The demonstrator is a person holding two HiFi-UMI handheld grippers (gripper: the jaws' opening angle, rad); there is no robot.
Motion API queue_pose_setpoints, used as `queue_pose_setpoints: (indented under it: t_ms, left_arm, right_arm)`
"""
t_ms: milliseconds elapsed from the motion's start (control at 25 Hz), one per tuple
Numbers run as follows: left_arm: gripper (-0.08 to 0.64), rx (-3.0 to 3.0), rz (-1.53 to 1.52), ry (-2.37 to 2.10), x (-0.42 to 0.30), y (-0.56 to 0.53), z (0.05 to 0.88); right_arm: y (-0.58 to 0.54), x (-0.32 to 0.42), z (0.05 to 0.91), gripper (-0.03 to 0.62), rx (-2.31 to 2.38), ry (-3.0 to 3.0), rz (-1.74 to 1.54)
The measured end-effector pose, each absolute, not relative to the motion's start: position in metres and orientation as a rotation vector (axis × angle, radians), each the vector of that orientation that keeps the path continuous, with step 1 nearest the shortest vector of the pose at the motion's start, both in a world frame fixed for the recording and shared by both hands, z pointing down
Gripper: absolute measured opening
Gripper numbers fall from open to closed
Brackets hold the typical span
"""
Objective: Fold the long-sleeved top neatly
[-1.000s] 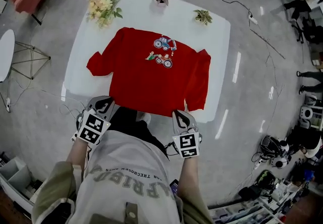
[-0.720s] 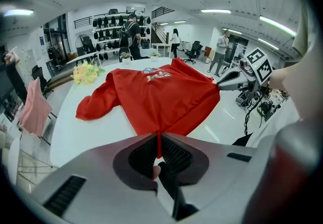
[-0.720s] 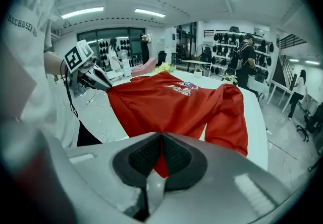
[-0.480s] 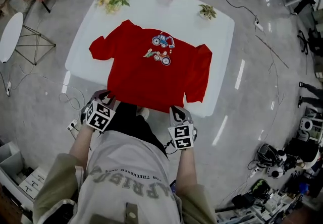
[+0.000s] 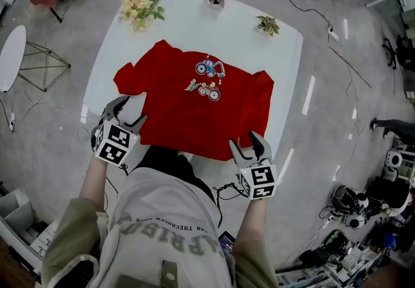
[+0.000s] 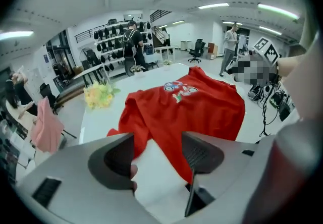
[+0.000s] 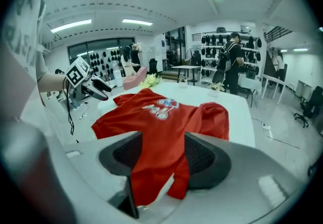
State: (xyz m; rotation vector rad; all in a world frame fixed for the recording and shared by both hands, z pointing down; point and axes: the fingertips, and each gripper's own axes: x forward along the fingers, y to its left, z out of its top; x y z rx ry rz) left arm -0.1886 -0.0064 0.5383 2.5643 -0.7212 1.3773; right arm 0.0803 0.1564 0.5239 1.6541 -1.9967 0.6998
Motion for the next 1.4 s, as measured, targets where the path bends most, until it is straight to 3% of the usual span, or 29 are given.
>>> queue_pose_setpoints:
  t_ms: [480,840,960,1040,1160,1400]
  left_arm:
    - [0.290,2.810,1.602,-0.116,-0.023,-0.148,0.555]
    - [0.287,2.620,1.878,0.335,-0.007,-0.157,0.602]
    - [0.221,2.582,1.937,0.419,-0.009,-0.152,0.611]
    - [0.137,2.574,1.943,0.446,-0.010,-0.150,0.613]
    - [0.033,2.653,1.889,0.372,-0.006,-0.154,0.604]
    - [0.025,3.076,1.718,0.000,-0.007,-0.165,0.541]
  right_arm:
    - [-0.024,0.146,0.549,0.249,1.373,-1.880,0.650]
    - [-0.052,0.149,0.612,0.249,0.952,-1.735,0.737]
    - [-0.051,0.148,0.627,0.244,0.873,-1.724,0.773]
    - [-0.051,0.149,0.631,0.222,0.848,-1.731,0.781]
    - [-0.050,0.151,0.622,0.036,0.860,-1.738,0.759]
    - [-0.049,0.152,0.557,0.021,1.088,-1.808,0.489]
